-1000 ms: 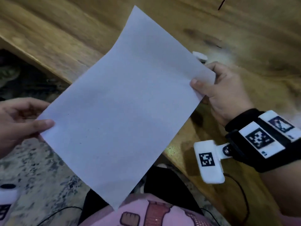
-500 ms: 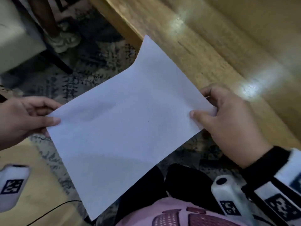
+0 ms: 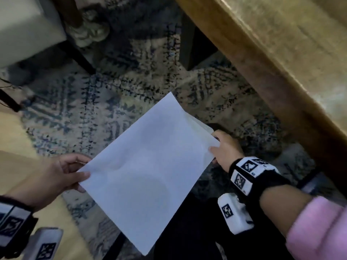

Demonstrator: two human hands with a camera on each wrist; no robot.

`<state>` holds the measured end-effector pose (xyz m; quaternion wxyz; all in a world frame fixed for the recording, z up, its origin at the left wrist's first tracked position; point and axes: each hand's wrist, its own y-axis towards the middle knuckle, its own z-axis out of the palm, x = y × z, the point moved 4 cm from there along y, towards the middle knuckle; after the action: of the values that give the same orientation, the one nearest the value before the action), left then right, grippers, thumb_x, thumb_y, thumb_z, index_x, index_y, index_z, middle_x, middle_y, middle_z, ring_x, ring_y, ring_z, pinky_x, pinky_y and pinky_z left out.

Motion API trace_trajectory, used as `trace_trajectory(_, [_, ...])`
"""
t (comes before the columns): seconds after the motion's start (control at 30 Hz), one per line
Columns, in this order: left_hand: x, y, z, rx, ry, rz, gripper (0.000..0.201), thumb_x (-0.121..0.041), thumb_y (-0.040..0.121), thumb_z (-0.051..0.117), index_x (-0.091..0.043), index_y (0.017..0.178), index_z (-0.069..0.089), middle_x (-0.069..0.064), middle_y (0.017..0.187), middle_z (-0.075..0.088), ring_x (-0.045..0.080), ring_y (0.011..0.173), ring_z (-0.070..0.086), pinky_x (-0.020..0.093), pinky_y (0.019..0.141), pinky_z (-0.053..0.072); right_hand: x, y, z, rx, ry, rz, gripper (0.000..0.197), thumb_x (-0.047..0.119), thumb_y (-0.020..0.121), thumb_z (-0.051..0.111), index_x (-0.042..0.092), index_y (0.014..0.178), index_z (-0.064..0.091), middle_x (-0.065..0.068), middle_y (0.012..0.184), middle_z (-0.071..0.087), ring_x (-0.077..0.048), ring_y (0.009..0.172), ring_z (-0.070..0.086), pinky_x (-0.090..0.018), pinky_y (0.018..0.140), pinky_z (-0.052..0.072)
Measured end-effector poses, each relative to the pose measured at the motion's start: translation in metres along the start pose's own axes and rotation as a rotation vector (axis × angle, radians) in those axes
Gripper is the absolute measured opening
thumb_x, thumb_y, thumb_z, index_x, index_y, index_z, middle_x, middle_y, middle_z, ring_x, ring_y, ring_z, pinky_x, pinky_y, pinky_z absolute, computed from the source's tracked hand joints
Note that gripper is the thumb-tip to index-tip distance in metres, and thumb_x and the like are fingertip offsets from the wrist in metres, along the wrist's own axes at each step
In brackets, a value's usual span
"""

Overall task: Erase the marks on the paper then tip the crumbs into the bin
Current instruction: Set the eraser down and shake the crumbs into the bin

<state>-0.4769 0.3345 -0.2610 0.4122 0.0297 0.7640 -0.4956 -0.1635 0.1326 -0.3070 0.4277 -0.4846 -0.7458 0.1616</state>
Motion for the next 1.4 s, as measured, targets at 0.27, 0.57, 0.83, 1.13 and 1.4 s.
trace_trajectory(0.27, [0.042, 0.060, 0.027, -0.011, 0.120, -0.056, 0.017, 0.001, 0.079, 0.061, -0.013, 0.085, 0.068, 0.015, 0.084, 0.074, 0.036, 0.069, 0.065, 0.028, 0.054, 0.059, -0.045, 0.073, 0.057, 0.013, -0.081, 0.019, 0.021, -0.004, 0.086, 0.045, 0.011, 0.098, 0.052, -0.015, 0.100, 0.062, -0.027, 0.079, 0.057, -0.030, 0.065, 0.043])
trace_trajectory(0.57, [0.045, 0.105, 0.054, -0.088, 0.111, -0.028, 0.025, 0.007, 0.079, 0.057, -0.014, 0.079, 0.070, 0.005, 0.070, 0.075, 0.024, 0.055, 0.067, 0.021, 0.051, 0.058, -0.079, 0.133, 0.097, 0.016, -0.216, 0.009, 0.032, -0.002, 0.084, 0.043, 0.007, 0.114, 0.050, -0.018, 0.114, 0.060, -0.035, 0.104, 0.058, -0.046, 0.090, 0.050])
trace_trajectory(0.83, [0.026, 0.118, 0.063, -0.130, 0.141, -0.064, 0.024, 0.017, 0.077, 0.052, -0.002, 0.085, 0.065, 0.025, 0.067, 0.066, 0.018, 0.040, 0.061, 0.017, 0.040, 0.052, -0.068, 0.148, 0.103, 0.082, -0.454, 0.007, 0.057, 0.006, 0.094, 0.044, 0.011, 0.147, 0.024, -0.020, 0.136, 0.043, -0.033, 0.125, 0.044, -0.038, 0.101, 0.039])
trace_trajectory(1.13, [0.012, 0.110, 0.075, -0.105, 0.121, -0.106, 0.029, 0.018, 0.076, 0.054, -0.008, 0.075, 0.066, 0.022, 0.069, 0.066, 0.017, 0.040, 0.062, 0.017, 0.039, 0.051, 0.023, 0.064, 0.149, 0.442, -0.131, -0.622, 0.079, 0.063, 0.085, 0.016, 0.022, 0.148, -0.009, 0.008, 0.154, -0.018, -0.008, 0.142, -0.018, -0.031, 0.117, -0.011])
trace_trajectory(1.4, [0.005, 0.109, 0.073, -0.105, 0.092, -0.116, 0.022, 0.017, 0.076, 0.055, 0.003, 0.089, 0.065, 0.028, 0.079, 0.067, 0.017, 0.043, 0.063, 0.017, 0.040, 0.052, -0.022, 0.108, 0.161, 0.577, -0.519, -0.363, 0.071, 0.056, 0.094, 0.014, 0.018, 0.149, -0.012, 0.000, 0.156, -0.020, -0.017, 0.145, -0.016, -0.045, 0.118, -0.006])
